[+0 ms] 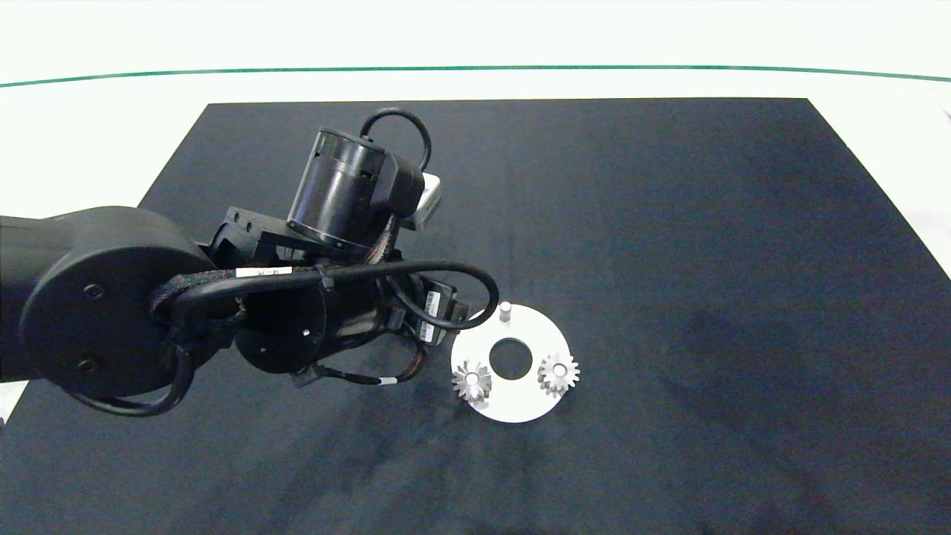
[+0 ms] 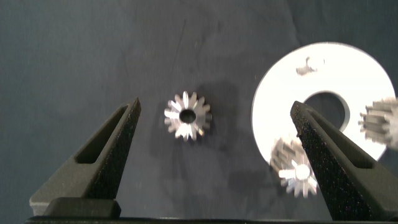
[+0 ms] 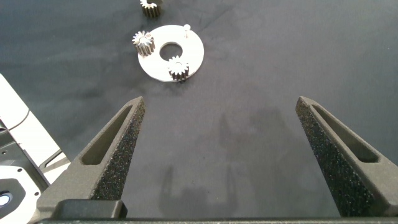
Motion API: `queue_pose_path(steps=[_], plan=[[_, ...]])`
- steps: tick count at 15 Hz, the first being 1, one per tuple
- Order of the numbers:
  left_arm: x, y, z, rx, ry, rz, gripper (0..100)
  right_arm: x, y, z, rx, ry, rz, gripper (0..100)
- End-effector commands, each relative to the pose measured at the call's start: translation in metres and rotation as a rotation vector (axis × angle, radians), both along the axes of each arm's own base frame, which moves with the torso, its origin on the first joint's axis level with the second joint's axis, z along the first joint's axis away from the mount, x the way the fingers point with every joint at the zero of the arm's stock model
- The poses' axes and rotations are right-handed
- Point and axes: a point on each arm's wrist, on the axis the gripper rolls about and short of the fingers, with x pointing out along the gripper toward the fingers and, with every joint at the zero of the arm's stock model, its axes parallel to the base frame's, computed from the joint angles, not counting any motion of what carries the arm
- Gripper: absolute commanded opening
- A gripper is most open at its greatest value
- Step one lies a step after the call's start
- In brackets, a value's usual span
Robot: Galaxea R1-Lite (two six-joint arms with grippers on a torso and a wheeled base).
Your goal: Install three planetary gears onto the carrier pins
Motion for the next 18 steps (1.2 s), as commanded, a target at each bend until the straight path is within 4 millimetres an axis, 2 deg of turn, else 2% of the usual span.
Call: queue_pose_path(steps=[1,8,16,18], plan=[[0.014,0.001,-0.007,0.015,0.013,0.033,100,-0.001,-0.001,0.001,0.003,-0.006,0.0,100],[0.03,0.017,-0.026,0.054,0.063,0.103,100,-0.002,-0.002,0.001,0.004,-0.008,-0.001,100],[0.028,0.017,-0.028,0.059,0.072,0.1,100,-0.002,-0.002,0.001,0.004,-0.008,-0.001,100],[0.029,0.016,-0.032,0.056,0.082,0.103,96,-0.002,-0.002,0.001,0.004,-0.008,-0.001,100]])
